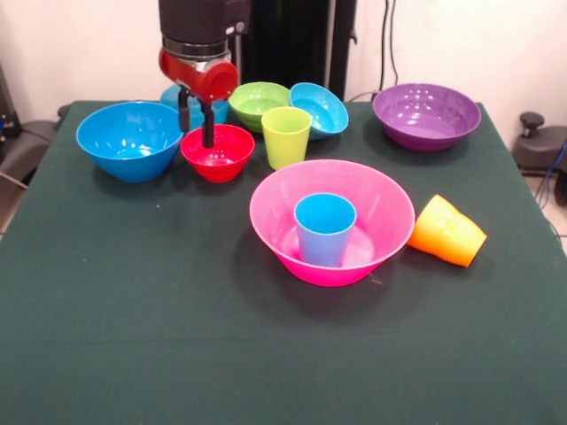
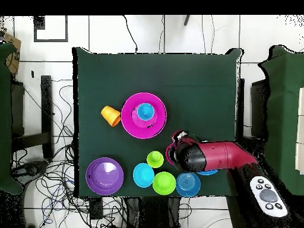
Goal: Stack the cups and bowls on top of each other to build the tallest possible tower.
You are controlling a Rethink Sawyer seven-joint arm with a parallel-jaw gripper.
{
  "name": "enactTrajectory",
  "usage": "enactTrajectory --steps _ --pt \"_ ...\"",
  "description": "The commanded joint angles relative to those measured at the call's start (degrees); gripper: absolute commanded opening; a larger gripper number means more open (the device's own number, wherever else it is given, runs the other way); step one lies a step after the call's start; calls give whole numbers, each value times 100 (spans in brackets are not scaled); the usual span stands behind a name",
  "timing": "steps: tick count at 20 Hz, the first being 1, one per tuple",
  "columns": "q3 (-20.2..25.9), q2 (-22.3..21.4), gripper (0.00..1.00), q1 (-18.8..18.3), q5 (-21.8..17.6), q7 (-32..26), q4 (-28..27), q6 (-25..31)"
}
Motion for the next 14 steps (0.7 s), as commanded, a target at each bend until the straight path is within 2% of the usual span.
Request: enactTrajectory --steps 1,4,7,10,14 --pt "-27 60 100 -90 -531 -739 442 -151" --pt "66 80 100 -357 -607 -1008 329 -40" --pt "274 -67 100 -596 -510 -1287 310 216" --pt "619 -419 100 -1022 -271 -1869 398 659" --pt "993 -507 100 -1529 -166 -2501 233 1098"
